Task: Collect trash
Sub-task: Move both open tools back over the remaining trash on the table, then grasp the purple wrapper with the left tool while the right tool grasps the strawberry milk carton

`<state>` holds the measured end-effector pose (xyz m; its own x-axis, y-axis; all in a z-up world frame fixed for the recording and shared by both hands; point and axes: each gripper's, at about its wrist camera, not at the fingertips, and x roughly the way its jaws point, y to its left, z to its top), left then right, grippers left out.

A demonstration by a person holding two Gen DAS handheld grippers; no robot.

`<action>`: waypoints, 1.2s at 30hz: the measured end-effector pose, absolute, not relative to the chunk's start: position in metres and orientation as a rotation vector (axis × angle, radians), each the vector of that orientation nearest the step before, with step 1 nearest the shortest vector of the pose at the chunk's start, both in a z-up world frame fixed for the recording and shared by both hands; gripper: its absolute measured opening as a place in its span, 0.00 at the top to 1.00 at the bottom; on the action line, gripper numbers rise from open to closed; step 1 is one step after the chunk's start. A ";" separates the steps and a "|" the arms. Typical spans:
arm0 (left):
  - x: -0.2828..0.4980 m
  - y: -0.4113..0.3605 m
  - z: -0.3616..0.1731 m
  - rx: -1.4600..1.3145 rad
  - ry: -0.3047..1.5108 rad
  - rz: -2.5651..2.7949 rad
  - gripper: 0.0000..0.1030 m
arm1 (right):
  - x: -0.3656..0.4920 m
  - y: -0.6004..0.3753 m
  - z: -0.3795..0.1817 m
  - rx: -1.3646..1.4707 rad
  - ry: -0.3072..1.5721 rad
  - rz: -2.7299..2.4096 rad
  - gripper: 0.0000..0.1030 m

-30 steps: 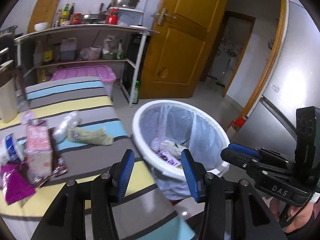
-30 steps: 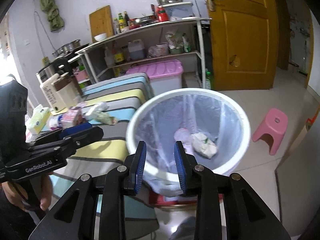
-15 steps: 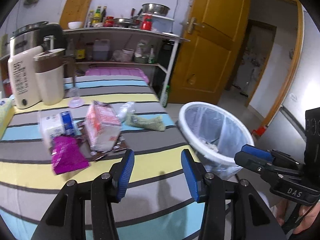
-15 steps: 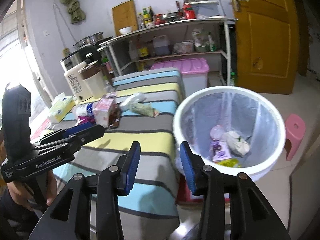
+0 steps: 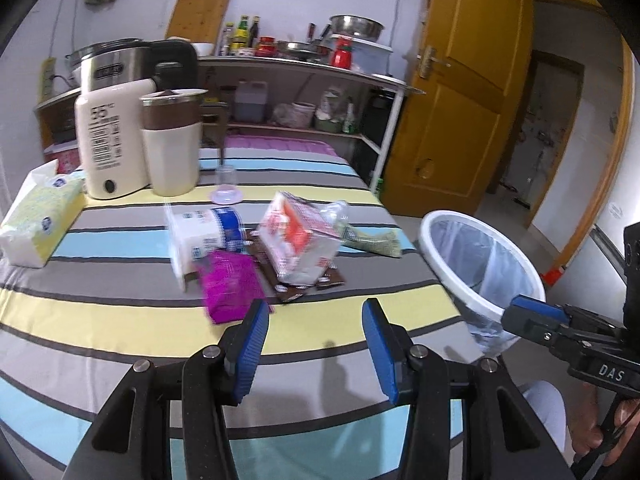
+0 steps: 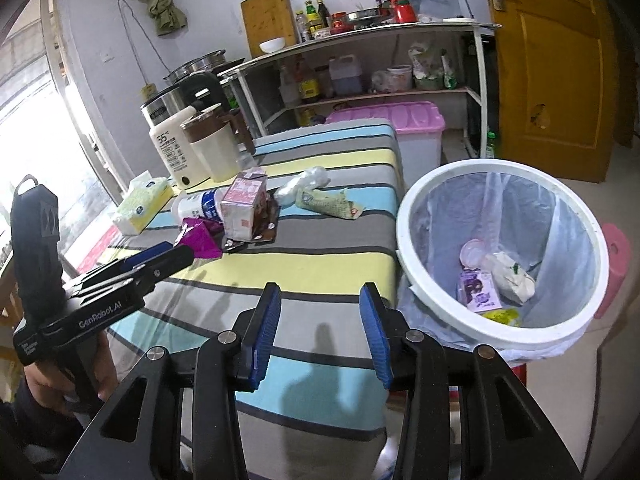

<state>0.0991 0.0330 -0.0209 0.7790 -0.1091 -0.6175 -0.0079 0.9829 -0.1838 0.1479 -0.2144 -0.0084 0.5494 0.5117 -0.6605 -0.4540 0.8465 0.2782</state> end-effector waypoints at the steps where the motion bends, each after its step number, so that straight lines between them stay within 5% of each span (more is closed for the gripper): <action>1: 0.099 0.037 -0.022 -0.182 0.676 -0.042 0.53 | 0.148 -0.213 -0.008 0.076 0.808 0.576 0.59; 28: 0.152 0.089 -0.054 -0.348 0.785 0.026 0.53 | 0.175 -0.156 -0.007 0.031 0.833 0.643 0.59; 36: 0.150 0.093 -0.058 -0.374 0.779 -0.003 0.72 | 0.193 -0.128 -0.002 0.032 0.828 0.678 0.59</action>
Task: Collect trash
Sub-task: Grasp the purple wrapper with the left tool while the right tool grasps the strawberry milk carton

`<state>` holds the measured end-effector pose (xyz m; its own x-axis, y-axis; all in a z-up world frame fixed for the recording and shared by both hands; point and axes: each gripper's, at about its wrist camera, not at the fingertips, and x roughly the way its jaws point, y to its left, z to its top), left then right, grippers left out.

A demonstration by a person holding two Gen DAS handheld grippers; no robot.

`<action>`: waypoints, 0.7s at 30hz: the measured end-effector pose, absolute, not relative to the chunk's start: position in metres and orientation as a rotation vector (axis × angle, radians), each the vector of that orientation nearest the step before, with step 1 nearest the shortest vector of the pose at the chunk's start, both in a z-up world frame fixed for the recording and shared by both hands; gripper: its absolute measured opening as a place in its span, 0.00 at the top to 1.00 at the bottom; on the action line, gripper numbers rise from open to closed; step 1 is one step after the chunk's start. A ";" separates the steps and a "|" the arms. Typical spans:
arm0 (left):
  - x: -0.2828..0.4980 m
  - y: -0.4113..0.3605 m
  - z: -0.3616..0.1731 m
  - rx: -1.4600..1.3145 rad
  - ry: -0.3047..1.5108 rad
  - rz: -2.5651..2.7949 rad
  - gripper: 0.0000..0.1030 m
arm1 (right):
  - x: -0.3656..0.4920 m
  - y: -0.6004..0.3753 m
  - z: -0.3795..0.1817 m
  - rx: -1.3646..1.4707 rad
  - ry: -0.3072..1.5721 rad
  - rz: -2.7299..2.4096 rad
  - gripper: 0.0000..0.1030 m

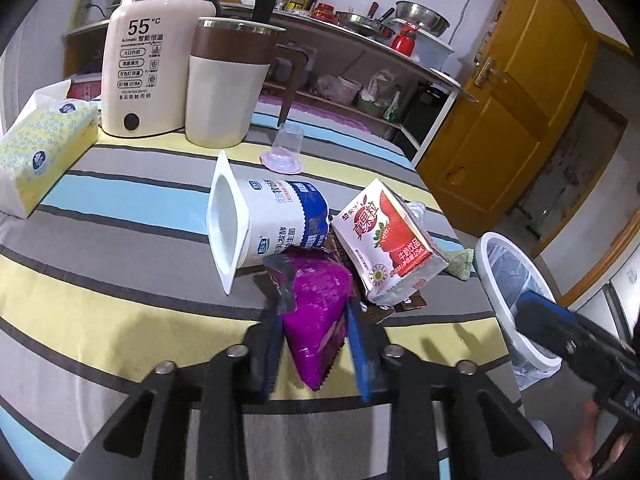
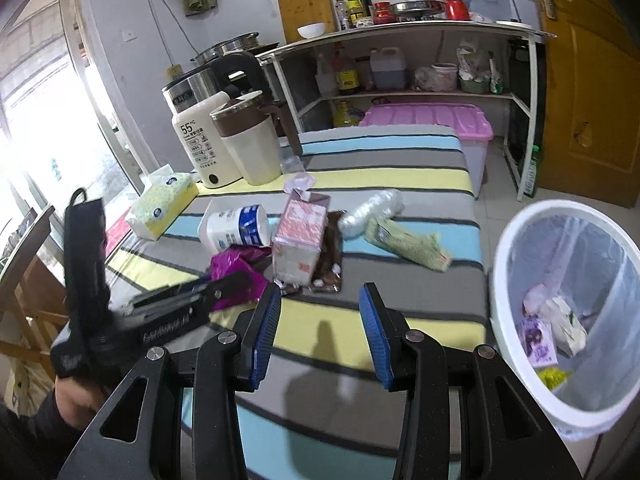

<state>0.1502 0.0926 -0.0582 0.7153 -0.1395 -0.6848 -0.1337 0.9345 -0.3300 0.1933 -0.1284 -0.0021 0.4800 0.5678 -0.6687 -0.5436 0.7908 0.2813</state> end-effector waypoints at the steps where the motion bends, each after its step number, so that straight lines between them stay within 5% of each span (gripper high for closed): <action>1: 0.150 0.092 -0.058 -0.371 0.776 -0.005 0.72 | 0.196 -0.126 -0.003 0.033 0.831 0.681 0.59; 21: 0.130 0.105 -0.049 -0.356 0.722 -0.016 0.74 | 0.243 -0.068 -0.026 0.058 0.932 0.673 0.59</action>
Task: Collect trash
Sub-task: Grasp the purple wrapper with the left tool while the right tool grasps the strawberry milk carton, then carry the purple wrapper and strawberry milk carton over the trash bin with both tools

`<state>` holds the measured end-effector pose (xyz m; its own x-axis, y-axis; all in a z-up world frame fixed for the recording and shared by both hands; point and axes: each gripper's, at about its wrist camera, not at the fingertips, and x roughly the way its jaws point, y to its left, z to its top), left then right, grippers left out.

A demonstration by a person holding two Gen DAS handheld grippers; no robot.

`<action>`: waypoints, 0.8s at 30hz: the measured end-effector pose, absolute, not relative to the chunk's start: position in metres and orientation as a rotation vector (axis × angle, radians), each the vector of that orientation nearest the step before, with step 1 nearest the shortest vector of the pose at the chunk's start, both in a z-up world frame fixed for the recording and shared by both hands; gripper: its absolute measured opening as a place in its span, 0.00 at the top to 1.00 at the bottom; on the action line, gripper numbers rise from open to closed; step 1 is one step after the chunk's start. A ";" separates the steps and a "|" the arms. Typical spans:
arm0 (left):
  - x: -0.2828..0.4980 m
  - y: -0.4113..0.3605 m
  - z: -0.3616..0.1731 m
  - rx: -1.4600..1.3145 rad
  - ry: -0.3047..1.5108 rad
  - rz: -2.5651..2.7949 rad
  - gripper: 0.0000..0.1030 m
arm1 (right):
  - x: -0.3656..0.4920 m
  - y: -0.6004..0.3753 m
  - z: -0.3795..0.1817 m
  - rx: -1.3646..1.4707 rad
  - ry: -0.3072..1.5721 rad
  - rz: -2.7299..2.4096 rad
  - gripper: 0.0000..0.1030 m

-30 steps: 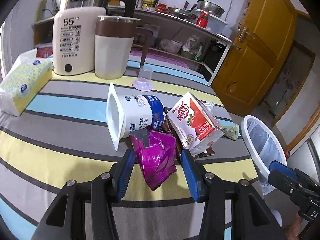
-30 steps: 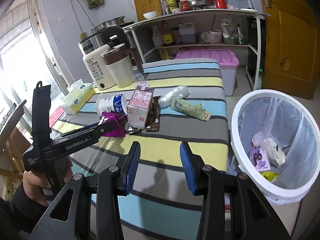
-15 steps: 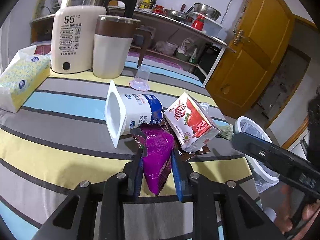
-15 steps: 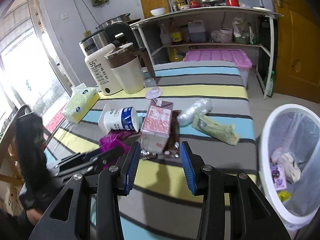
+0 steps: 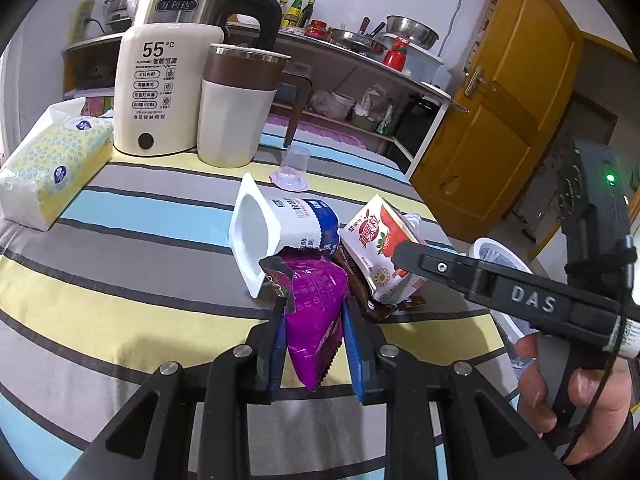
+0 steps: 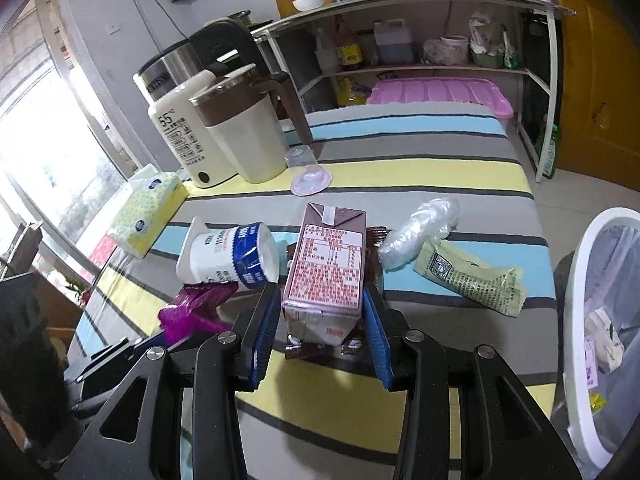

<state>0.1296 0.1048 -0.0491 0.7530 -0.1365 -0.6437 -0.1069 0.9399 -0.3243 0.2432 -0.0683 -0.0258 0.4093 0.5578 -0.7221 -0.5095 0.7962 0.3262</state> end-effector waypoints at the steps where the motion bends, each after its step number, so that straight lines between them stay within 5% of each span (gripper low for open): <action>1: 0.129 0.105 -0.049 -0.356 0.723 -0.017 0.74 | 0.244 -0.068 -0.027 0.063 0.938 0.671 0.59; 24: 0.117 0.079 -0.031 -0.294 0.703 -0.036 0.74 | 0.199 -0.109 -0.003 0.079 0.832 0.681 0.63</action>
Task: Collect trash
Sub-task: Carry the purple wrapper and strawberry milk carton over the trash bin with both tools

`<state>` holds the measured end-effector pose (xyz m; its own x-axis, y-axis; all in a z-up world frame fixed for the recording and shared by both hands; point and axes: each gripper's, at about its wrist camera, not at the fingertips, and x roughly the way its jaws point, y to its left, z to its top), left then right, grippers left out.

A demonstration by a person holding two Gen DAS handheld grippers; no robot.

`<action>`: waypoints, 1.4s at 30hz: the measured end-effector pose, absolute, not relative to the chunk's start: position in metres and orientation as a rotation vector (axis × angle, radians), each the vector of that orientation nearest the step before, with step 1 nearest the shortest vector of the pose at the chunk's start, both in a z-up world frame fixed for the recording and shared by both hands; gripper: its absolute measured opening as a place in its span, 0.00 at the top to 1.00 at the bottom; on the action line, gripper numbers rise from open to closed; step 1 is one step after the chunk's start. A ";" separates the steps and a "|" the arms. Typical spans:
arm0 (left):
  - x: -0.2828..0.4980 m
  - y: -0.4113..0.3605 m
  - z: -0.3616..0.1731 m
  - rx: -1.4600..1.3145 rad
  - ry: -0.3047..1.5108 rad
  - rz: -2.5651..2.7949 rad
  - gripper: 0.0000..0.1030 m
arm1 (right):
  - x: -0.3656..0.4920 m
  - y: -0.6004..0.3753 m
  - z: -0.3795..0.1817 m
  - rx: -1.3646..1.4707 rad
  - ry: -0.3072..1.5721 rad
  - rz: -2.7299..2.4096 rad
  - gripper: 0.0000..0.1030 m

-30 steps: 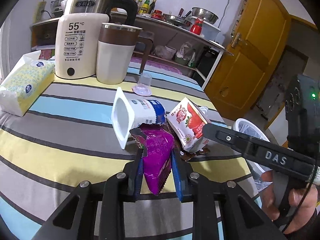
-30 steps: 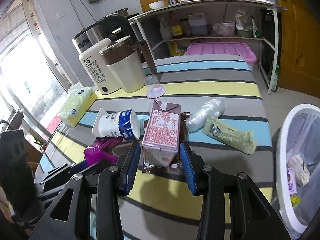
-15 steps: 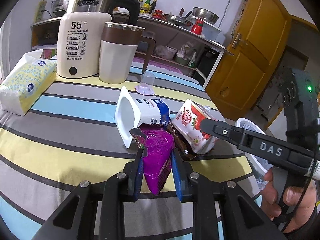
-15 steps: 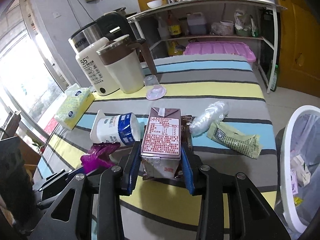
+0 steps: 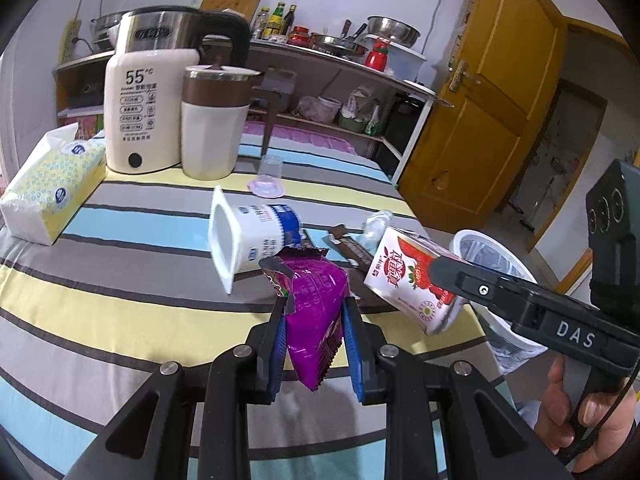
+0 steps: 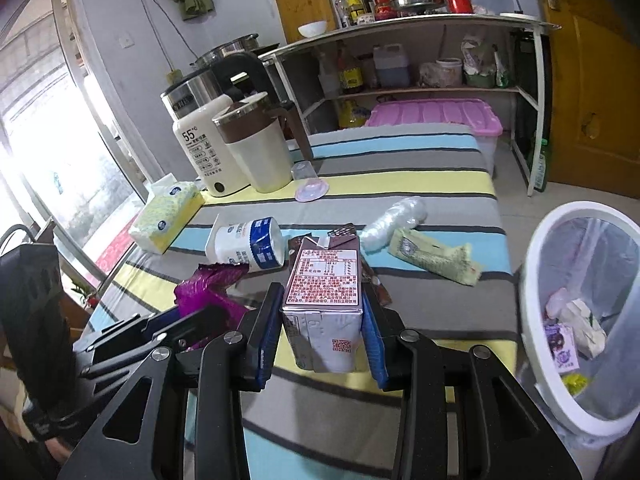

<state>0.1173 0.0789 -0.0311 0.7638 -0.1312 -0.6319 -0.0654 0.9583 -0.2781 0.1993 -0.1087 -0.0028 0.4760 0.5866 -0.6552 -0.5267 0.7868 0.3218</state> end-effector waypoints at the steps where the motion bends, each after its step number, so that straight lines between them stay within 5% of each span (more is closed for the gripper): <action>1: 0.116 0.076 -0.029 -0.289 0.702 -0.041 0.74 | 0.197 -0.114 -0.001 0.084 0.825 0.675 0.63; 42: 0.186 -0.110 -0.013 -0.100 0.745 -0.423 0.74 | 0.181 -0.330 0.001 0.254 0.748 0.286 0.63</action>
<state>0.1859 -0.1105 -0.0126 0.6552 -0.4071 -0.6364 0.3374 0.9114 -0.2356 0.1806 -0.3296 0.0008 0.6980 0.3429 -0.6287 -0.1636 0.9311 0.3262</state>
